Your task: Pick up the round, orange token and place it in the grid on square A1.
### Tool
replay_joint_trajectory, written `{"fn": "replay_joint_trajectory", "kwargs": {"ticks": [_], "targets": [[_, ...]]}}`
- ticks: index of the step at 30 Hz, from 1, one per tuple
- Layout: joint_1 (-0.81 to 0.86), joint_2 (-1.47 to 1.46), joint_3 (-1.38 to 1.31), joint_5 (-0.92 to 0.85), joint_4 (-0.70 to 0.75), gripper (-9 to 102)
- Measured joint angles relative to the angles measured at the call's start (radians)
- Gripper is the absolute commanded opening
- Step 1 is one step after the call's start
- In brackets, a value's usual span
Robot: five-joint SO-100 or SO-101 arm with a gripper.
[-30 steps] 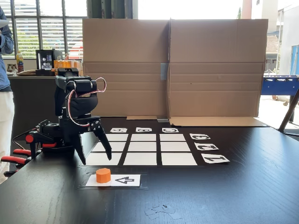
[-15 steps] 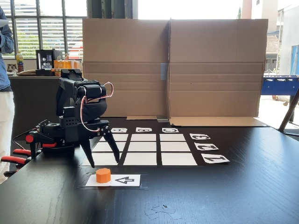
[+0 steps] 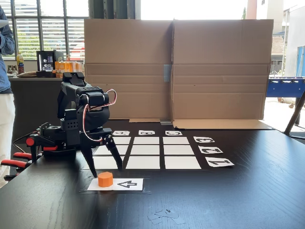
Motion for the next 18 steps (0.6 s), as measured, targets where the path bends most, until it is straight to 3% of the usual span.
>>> {"fn": "replay_joint_trajectory", "kwargs": {"ticks": [18], "targets": [[0.041,-0.066,-0.058,0.000,-0.031,27]]}}
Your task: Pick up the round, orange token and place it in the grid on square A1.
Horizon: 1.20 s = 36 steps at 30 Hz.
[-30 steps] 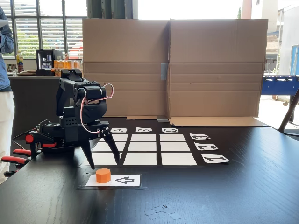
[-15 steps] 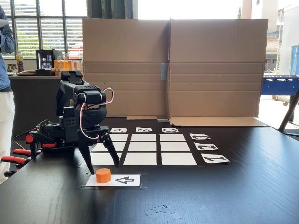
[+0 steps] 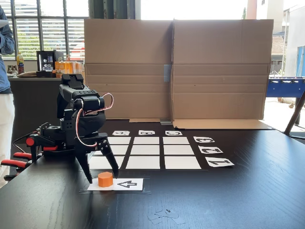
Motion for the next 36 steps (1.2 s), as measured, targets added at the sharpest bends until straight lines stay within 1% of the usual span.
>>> {"fn": "replay_joint_trajectory", "kwargs": {"ticks": [27,36], "targets": [[-0.017,-0.020,-0.005,0.000,0.000,27],[-0.031,-0.023,-0.005,0.000,0.000,24]]}}
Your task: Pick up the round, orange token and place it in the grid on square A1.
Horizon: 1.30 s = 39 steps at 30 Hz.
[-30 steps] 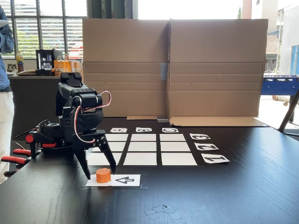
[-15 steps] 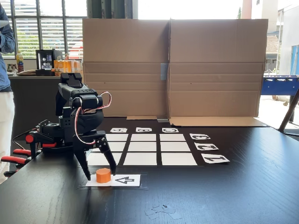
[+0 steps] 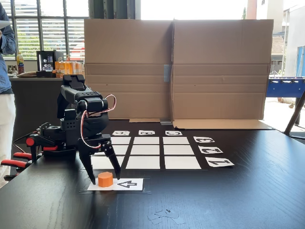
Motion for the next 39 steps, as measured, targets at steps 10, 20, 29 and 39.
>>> {"fn": "replay_joint_trajectory", "kwargs": {"ticks": [10,20,29,39], "targets": [[-0.009,0.000,0.000,0.000,0.002,18],[-0.012,-0.003,0.000,0.000,0.002,13],[-0.012,0.006,0.000,0.000,0.037,13],[-0.003,0.241,0.003,0.000,0.132,13]]}}
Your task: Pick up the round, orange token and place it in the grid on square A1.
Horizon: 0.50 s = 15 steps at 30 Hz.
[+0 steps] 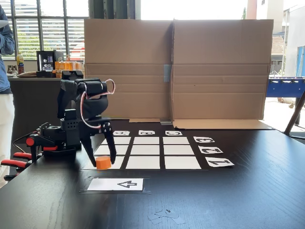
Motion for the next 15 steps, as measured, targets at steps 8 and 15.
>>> {"fn": "replay_joint_trajectory", "kwargs": {"ticks": [8,15], "targets": [[0.035,0.344,0.130,0.000,0.002,13],[0.021,0.669,0.319,0.000,0.008,14]]}}
